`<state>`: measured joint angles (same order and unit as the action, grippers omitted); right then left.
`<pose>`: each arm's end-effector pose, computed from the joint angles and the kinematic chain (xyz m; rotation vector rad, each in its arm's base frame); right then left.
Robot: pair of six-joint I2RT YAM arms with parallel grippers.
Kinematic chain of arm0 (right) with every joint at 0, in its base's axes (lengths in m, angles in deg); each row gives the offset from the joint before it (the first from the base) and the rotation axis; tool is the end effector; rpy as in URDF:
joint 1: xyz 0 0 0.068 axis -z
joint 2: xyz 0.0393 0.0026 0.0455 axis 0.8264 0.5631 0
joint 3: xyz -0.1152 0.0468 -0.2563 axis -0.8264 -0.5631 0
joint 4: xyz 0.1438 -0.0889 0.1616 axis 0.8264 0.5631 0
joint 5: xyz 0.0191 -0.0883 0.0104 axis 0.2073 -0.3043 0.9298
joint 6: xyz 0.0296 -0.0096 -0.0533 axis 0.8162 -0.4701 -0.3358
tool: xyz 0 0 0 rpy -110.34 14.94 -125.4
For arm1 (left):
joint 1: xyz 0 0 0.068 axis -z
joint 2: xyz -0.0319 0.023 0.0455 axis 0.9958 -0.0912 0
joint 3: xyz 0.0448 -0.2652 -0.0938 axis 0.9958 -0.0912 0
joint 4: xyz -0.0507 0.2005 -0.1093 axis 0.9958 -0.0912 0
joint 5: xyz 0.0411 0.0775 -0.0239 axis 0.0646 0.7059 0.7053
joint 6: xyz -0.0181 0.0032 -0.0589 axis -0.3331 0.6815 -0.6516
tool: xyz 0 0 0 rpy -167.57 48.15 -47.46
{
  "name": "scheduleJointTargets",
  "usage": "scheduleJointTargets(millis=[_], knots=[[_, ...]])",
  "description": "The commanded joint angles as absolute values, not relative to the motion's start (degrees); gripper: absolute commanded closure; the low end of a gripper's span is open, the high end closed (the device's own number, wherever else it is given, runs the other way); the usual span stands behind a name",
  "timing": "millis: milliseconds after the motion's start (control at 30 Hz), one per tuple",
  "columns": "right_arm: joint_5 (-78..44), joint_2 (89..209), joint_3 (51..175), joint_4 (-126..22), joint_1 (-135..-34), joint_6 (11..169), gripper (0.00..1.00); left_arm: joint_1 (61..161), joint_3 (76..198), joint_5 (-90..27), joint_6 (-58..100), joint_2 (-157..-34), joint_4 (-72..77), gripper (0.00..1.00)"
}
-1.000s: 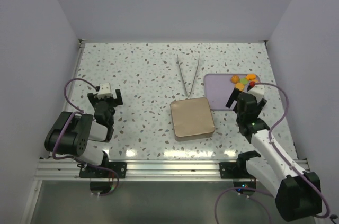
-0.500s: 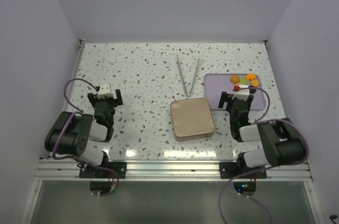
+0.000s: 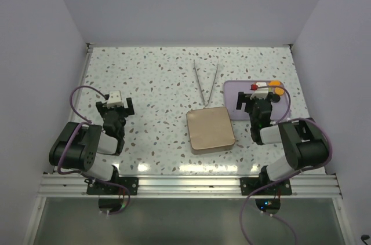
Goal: Pack the cookies
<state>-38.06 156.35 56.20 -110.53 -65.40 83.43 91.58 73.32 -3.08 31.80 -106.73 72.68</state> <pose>0.2590 0.0327 0.1861 0.0281 1.7615 -0.0899 0.2251 -0.0108 0.1789 -0.1760 1.6613 0.1943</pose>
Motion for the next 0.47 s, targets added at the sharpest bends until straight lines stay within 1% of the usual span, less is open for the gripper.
scheduleJointTargets(millis=[0,300,433], knots=[[-36.85,155.8,57.04,-109.99,-65.14,82.19,0.01,91.18,73.29,-2.89,32.95,-106.58,80.72,0.0],[-36.15,156.15,57.65,-109.12,-64.96,82.37,0.01,91.01,73.2,-2.98,32.95,-106.67,80.72,0.0],[-36.67,155.98,56.52,-110.86,-64.96,82.11,0.01,91.01,73.2,-2.98,32.95,-106.67,80.64,0.0]])
